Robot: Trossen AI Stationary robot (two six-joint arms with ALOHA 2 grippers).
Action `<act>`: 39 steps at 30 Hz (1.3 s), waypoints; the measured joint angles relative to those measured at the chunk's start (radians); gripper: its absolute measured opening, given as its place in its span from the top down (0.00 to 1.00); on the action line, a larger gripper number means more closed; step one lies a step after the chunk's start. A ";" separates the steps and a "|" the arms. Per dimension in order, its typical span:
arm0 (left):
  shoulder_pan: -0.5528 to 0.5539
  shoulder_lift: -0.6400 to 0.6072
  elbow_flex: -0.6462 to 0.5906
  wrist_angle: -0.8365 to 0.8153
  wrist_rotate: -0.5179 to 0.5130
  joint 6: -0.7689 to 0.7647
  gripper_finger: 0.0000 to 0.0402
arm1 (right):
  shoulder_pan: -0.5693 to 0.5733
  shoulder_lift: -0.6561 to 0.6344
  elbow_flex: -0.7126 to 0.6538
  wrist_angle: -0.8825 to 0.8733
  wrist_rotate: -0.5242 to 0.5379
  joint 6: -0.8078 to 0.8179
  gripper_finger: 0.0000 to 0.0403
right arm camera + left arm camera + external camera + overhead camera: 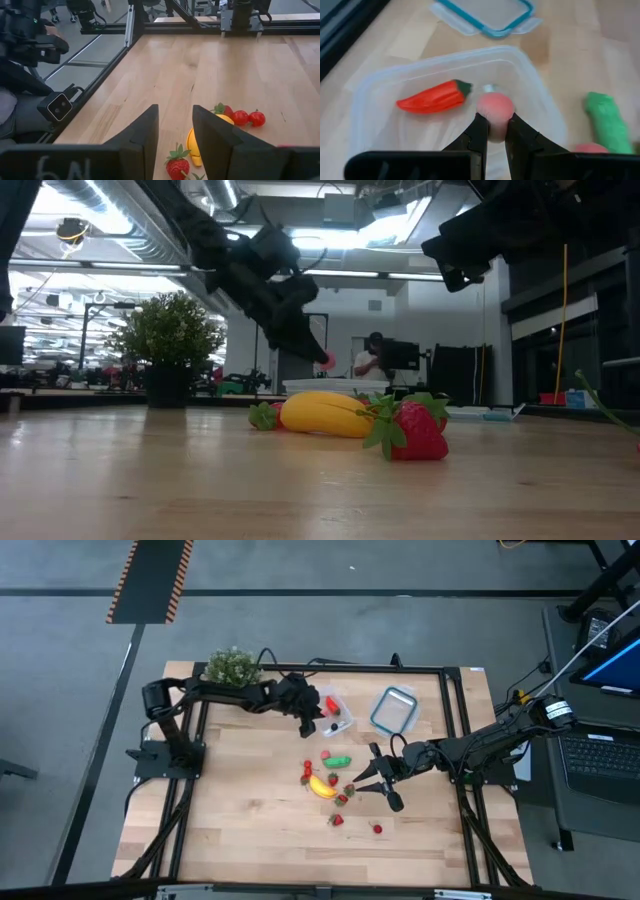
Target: Pick and placing Produce into tupperware
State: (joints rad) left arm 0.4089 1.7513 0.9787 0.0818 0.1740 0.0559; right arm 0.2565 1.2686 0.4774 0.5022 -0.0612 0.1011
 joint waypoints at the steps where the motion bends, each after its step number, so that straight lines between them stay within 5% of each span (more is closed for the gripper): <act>1: 0.005 0.008 0.006 0.000 -0.001 0.000 0.91 | 0.000 0.000 0.000 0.000 0.000 0.000 0.70; 20: 0.038 0.045 0.042 -0.112 -0.031 0.010 0.90 | 0.000 0.000 0.000 -0.010 0.000 -0.001 0.70; 39: 0.036 0.034 0.042 -0.067 -0.033 0.009 0.70 | 0.000 0.000 0.000 -0.020 0.000 0.001 0.70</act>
State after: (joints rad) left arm 0.4450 1.7857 1.0203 0.0148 0.1406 0.0651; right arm 0.2565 1.2686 0.4774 0.4820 -0.0612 0.1024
